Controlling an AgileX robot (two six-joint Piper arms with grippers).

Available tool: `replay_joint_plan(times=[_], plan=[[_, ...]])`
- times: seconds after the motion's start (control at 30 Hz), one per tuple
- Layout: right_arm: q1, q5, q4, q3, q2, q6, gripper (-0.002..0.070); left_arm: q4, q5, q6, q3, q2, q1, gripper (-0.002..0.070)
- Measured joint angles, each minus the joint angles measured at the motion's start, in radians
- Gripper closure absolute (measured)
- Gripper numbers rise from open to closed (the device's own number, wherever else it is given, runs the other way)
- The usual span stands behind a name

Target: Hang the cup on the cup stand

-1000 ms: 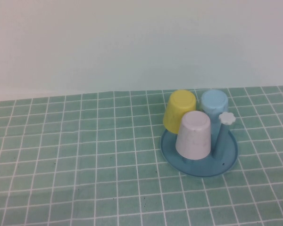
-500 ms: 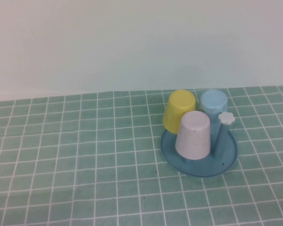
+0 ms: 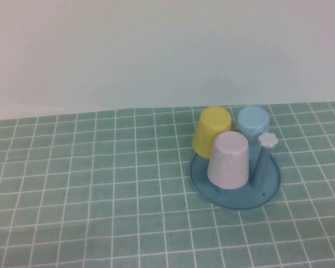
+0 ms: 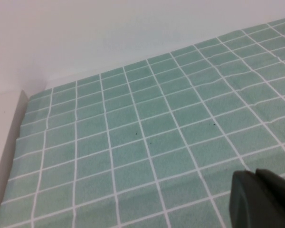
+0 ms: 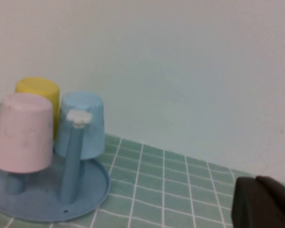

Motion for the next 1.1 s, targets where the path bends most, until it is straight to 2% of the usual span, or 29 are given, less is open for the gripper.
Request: replay_joint_plan(times=[0.13,0.47,0.57,0.73,0.8,1.1], plan=[[-0.005,0.007,0.027,0.067,-0.029,0.005,0.0678,0.000,0.001,0.000,0.000,0.000,0.000,0.0676],[-0.009,0.090,0.053,0.068,-0.030,0.026,0.0678,0.000,-0.003,0.000,0.000,0.000,0.000,0.0676],[-0.009,0.116,0.040,0.068,-0.030,0.103,0.0678,0.000,-0.003,0.000,0.000,0.000,0.000,0.0676],[-0.011,0.228,-0.219,0.068,-0.030,0.470,0.0678,0.000,-0.003,0.000,0.000,0.000,0.000,0.0676],[-0.011,0.263,-0.271,0.069,-0.030,0.562,0.0678,0.000,-0.003,0.000,0.000,0.000,0.000,0.0676],[-0.011,0.276,-0.299,0.069,-0.030,0.635,0.0678,0.000,-0.003,0.000,0.000,0.000,0.000,0.0676]])
